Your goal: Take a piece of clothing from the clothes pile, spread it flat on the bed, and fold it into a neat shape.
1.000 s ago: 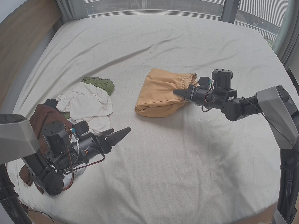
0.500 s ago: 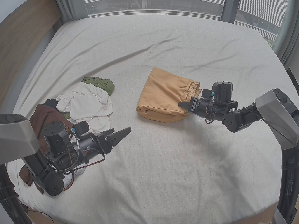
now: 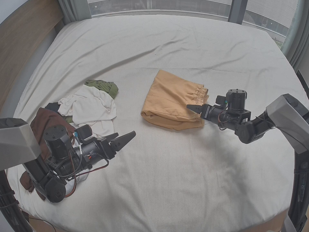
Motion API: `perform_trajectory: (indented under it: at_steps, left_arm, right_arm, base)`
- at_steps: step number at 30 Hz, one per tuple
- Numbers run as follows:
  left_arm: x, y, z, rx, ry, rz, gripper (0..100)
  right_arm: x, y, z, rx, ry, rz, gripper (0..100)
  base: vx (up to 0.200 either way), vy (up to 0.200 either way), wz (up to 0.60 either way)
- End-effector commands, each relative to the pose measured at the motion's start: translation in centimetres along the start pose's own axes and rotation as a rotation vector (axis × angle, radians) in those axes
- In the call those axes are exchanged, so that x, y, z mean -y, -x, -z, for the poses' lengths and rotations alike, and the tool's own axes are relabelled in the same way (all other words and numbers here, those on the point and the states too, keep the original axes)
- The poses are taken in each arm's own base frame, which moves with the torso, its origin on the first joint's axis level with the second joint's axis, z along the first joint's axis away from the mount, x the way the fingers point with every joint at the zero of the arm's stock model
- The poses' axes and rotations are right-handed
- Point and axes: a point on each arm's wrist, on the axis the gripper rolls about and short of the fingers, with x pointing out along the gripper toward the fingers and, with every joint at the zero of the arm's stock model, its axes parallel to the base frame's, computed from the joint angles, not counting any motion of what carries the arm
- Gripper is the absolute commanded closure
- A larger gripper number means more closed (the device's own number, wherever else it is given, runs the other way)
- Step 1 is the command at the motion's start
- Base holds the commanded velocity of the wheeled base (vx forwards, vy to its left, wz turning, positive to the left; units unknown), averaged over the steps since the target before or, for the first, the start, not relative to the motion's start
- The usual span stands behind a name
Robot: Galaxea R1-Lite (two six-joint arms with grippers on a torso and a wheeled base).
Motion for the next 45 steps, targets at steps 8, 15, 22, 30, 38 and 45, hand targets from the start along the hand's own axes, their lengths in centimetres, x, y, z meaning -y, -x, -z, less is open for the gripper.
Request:
perform_trajectory:
  at_steps: [8,15,22,30,38,45]
  left_arm:
    - [0.1,-0.1,0.0,0.002,-0.001,0.004,0]
    - [-0.1,-0.2,-0.1,0.004,-0.001,0.002,0]
    - [-0.1,-0.2,0.0,0.002,-0.002,0.0,0]
    - [-0.1,-0.2,0.0,0.001,-0.002,0.002,0]
    - [0.1,0.0,-0.2,0.008,-0.003,0.004,0]
    - [3.4,3.6,-3.2,0.104,0.001,0.073,0]
  right_arm:
    - [-0.9,4.5,-6.2,0.189,0.059,-0.015,0]
    - [-4.9,2.7,-4.0,0.145,0.076,-0.112,0]
    - [-4.7,-0.2,-0.3,0.055,0.068,-0.117,0]
    - [-2.9,-1.6,1.6,0.012,0.053,-0.084,0]
    - [-4.4,-0.2,0.1,0.052,0.061,-0.097,0]
    - [-8.7,7.7,-4.4,0.16,0.102,-0.129,0]
  base:
    - [0.0,0.0,0.0]
    - [0.0,0.0,0.0]
    - [0.0,0.0,0.0]
    - [0.0,0.0,0.0]
    - [0.0,0.0,0.0]
    - [0.0,0.0,0.0]
